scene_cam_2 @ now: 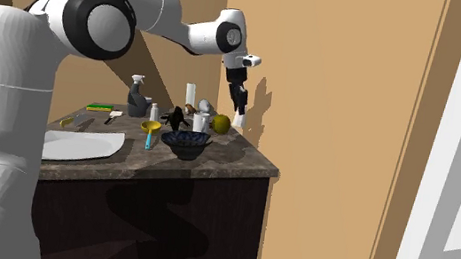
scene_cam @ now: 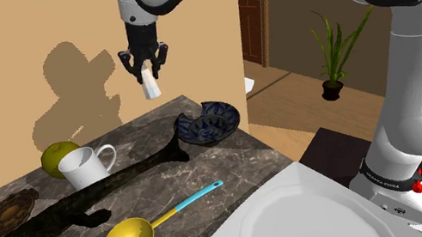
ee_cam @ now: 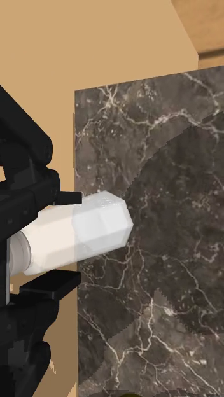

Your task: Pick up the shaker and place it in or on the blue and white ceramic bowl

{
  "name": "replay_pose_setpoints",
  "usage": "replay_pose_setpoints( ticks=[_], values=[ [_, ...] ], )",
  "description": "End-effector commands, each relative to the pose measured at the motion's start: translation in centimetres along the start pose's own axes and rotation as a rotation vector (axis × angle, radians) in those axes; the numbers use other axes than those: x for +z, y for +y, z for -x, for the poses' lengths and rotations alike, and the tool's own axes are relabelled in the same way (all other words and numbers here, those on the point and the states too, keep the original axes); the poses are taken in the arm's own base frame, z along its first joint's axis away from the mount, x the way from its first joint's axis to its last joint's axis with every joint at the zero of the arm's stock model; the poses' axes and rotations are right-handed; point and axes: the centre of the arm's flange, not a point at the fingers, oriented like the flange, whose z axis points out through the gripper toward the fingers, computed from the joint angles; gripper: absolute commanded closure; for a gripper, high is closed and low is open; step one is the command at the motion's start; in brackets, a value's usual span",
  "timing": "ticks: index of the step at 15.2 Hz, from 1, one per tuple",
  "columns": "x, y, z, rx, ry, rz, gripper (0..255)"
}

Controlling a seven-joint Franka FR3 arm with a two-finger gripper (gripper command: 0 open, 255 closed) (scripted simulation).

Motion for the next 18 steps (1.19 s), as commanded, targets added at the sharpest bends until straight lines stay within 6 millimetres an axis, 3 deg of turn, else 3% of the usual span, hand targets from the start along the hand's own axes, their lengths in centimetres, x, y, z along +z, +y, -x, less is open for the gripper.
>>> replay_pose_setpoints(
  ticks=[1,7,18],
  values=[
    [-1.0,-0.1,-0.4,0.000,0.000,0.000,255],
    [-3.9,-0.5,-1.1,0.000,0.000,0.000,255],
    [-8.7,2.3,12.3,0.000,0.000,0.000,255]
  ],
)
